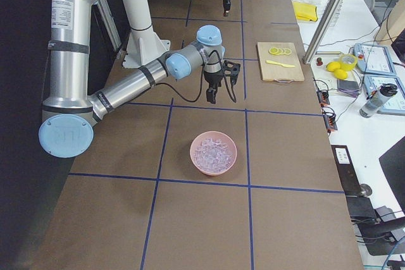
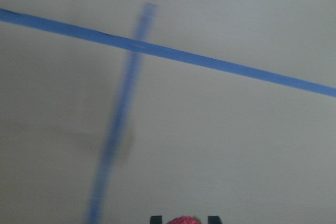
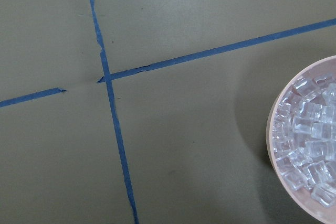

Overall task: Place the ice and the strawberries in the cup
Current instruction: 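Carry the strawberry with the left gripper over the blue cup, then open the left gripper to drop the strawberry into the cup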

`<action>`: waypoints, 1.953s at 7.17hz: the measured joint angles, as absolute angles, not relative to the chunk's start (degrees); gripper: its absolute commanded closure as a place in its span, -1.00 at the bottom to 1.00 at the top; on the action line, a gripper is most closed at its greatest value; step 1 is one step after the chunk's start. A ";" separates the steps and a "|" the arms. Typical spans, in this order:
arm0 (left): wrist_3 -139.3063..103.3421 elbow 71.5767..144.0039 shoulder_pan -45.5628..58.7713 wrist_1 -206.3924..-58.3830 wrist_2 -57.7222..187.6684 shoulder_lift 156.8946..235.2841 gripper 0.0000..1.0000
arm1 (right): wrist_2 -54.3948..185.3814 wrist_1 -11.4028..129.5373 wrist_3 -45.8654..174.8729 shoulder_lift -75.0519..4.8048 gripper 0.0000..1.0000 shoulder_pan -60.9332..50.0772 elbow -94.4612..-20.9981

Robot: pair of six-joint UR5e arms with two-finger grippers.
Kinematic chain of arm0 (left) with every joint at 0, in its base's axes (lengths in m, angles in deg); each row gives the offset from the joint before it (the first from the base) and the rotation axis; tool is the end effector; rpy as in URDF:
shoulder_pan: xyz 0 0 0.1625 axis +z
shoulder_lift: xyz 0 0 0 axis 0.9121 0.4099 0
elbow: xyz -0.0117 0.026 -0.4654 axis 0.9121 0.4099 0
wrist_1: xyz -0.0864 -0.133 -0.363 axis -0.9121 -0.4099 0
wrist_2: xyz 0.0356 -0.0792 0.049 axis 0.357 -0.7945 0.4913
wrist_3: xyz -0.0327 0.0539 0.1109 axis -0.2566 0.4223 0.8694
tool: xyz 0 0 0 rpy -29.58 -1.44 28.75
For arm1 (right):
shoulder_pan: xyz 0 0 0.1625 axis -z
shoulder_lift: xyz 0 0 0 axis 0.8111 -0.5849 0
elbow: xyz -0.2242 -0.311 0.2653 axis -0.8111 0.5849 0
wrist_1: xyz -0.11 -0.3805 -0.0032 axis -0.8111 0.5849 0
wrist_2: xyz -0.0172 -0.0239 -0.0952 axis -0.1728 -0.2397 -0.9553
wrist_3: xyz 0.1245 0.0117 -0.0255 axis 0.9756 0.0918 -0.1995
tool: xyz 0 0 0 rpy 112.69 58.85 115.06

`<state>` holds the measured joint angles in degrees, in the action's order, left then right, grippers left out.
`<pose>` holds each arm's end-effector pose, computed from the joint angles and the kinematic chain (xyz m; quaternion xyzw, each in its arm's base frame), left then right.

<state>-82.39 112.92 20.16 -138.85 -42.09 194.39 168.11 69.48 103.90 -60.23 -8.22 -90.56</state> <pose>0.3965 -0.4823 0.4258 -0.0439 0.5327 -0.0984 0.8394 -0.1425 -0.4004 0.4670 0.0107 -0.4021 0.1371 0.9052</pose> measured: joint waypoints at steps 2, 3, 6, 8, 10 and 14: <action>-93.46 111.34 24.57 -138.66 -39.65 204.68 1.00 | 169.53 69.50 103.90 -60.30 -1.00 -9.26 -90.72; -97.16 109.75 27.09 -138.61 -36.34 209.24 1.00 | 169.94 69.51 103.90 -60.32 -1.00 -9.51 -90.74; -101.97 105.76 33.16 -138.70 -29.58 216.63 0.95 | 170.17 69.51 103.90 -60.25 -1.00 -9.60 -90.77; -102.21 105.43 33.92 -138.77 -28.97 217.50 0.57 | 170.17 69.51 103.90 -60.24 -1.00 -9.60 -90.76; -102.11 105.38 34.11 -138.80 -28.86 217.57 -0.40 | 170.18 69.51 103.90 -60.24 -1.00 -9.60 -90.64; -101.79 105.38 34.16 -138.81 -28.47 217.43 -0.51 | 170.18 69.49 103.90 -60.24 -1.00 -9.60 -90.46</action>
<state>-101.79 105.38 34.16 -138.81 -28.47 217.43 170.18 69.49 103.90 -60.24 -9.60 -90.46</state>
